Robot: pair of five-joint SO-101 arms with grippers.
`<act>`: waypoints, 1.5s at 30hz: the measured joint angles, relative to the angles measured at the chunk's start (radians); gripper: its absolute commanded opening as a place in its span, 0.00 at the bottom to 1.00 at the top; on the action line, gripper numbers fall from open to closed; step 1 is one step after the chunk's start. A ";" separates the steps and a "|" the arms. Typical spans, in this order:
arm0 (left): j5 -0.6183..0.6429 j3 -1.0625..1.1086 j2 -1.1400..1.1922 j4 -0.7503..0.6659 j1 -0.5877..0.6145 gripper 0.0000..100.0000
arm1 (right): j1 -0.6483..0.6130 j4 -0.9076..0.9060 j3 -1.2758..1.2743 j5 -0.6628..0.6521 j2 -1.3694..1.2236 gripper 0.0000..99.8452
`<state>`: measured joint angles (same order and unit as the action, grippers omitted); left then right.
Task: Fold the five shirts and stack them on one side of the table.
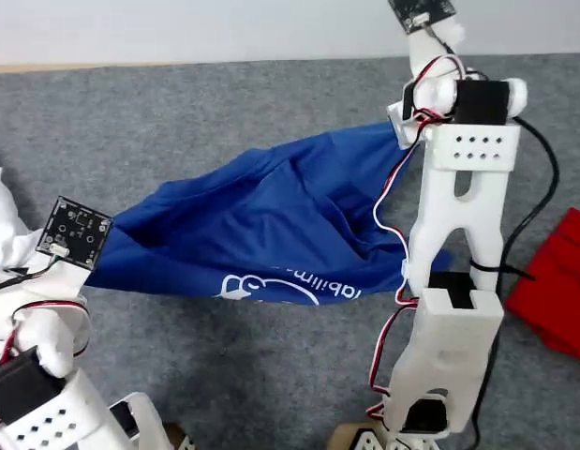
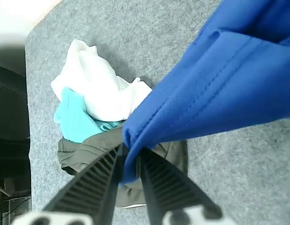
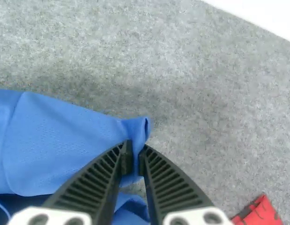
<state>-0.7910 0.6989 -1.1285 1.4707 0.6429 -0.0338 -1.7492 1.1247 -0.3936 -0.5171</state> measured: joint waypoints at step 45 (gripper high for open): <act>-0.002 0.373 -0.446 0.083 0.002 0.00 | -0.649 0.204 -0.032 0.190 -0.562 0.23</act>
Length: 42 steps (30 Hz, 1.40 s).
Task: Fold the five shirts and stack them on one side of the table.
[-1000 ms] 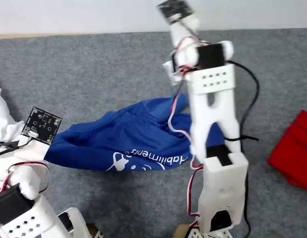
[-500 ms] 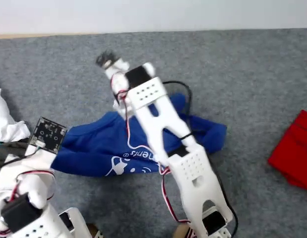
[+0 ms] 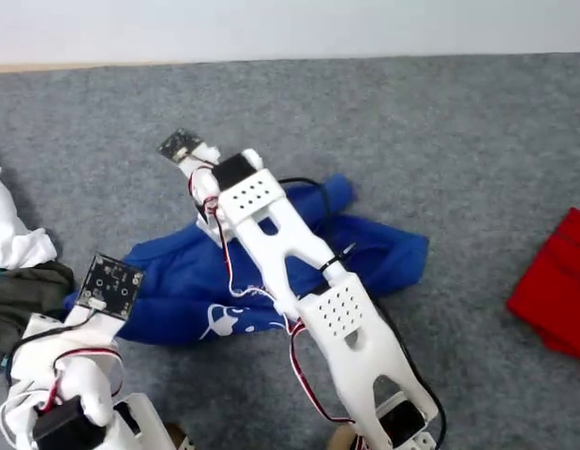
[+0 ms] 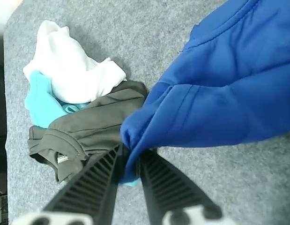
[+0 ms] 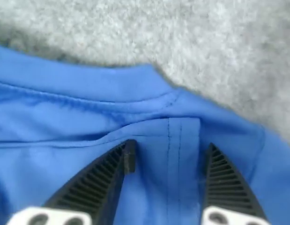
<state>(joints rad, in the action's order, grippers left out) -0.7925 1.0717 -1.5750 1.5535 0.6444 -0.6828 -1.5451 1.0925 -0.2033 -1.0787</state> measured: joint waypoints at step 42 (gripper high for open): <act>0.000 0.014 -0.048 -0.037 -0.005 0.00 | 0.143 -0.206 -0.055 -0.117 0.236 0.14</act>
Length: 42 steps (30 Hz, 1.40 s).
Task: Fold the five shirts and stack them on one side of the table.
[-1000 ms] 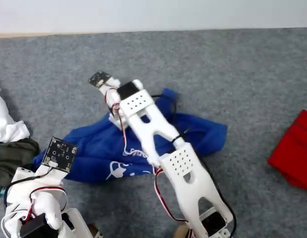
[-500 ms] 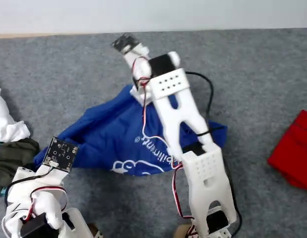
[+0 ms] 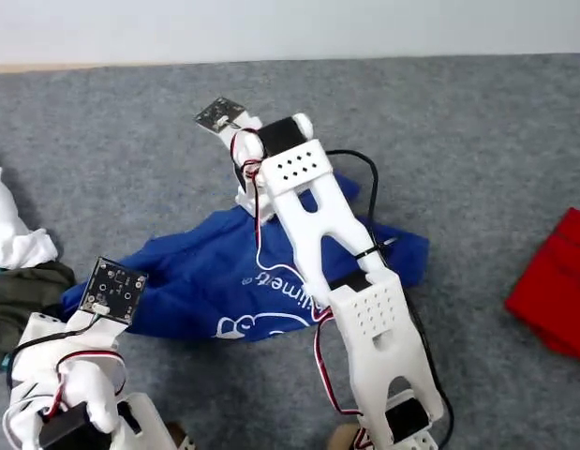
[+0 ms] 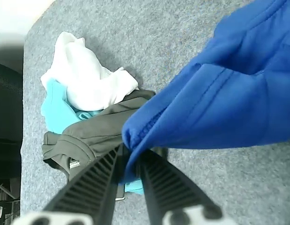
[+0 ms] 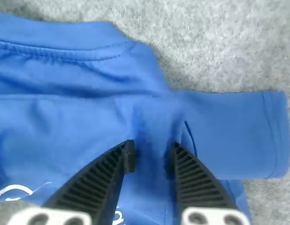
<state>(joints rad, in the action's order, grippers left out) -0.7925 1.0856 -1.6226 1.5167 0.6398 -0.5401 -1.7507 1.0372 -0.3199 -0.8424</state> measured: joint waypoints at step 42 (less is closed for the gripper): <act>0.000 0.044 -0.008 -0.146 0.002 0.00 | 0.204 -0.003 0.361 -0.069 0.112 0.01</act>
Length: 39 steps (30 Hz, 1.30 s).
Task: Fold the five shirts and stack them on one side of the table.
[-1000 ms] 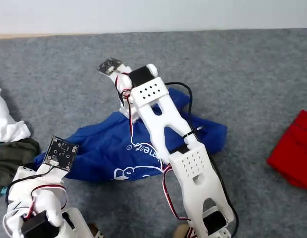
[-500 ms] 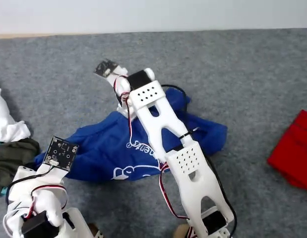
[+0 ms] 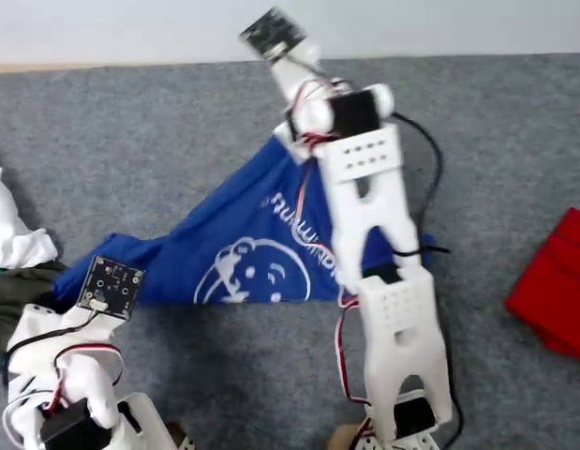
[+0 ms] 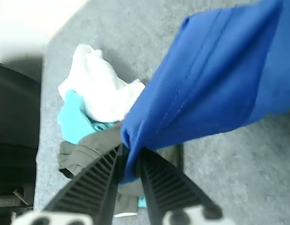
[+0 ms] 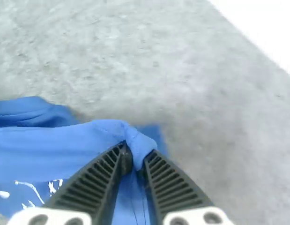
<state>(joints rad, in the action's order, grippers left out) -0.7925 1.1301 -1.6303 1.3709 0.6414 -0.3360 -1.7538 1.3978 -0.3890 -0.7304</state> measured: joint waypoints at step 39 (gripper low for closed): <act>-0.092 -0.020 0.000 0.074 0.000 0.00 | -0.023 0.002 -1.511 -0.025 0.667 0.27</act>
<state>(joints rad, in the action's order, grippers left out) -0.8846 1.1101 -1.6303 1.4446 0.6414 -0.3590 -1.7522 -0.1135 -0.4135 -0.0629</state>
